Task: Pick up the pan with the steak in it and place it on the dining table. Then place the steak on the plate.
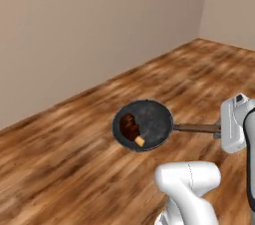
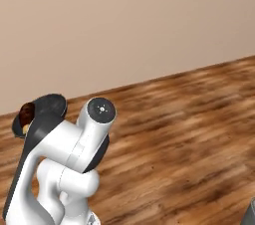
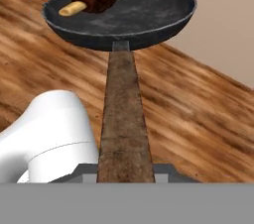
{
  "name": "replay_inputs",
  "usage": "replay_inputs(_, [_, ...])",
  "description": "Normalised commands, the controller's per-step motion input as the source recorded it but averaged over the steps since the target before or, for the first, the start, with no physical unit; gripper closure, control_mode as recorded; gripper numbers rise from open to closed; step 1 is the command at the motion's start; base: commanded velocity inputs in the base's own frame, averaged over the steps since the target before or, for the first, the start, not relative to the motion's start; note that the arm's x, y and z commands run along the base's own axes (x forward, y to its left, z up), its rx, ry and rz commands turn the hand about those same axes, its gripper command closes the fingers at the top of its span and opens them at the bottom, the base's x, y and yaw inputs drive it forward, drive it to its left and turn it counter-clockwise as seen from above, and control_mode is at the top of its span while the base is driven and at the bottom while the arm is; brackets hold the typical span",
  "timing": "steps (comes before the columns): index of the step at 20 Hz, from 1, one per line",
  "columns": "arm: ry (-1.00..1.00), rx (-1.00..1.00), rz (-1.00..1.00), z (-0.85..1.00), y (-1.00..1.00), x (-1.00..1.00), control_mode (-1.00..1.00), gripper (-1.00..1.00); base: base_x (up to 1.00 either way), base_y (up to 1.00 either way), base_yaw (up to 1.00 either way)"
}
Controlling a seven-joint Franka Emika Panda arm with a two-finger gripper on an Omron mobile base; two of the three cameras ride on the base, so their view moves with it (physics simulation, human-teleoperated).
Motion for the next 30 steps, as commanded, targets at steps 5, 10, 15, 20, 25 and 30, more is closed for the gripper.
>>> replay_inputs(5, [0.00, 0.00, 0.00, 0.00, 0.00, 0.00, 1.00, 1.00, 0.21, 0.18, -0.49])
replay_inputs(10, [0.00, 0.00, 0.00, 0.00, 0.00, 0.00, 1.00, 1.00, 0.13, 0.12, -0.50])
replay_inputs(15, [0.00, 0.00, 0.00, 0.00, 0.00, 0.00, 1.00, 1.00, 0.03, 0.04, -0.50])
replay_inputs(20, [0.00, 0.00, 0.00, 0.00, 0.00, 0.00, 1.00, 1.00, 0.02, 0.04, -0.50])
replay_inputs(25, [0.00, 0.00, 0.00, 0.00, 0.00, 0.00, 1.00, 1.00, 0.02, 0.04, -0.50])
replay_inputs(30, [0.00, 0.00, 0.00, 0.00, 0.00, 0.00, 1.00, 1.00, 0.03, 0.06, -0.50])
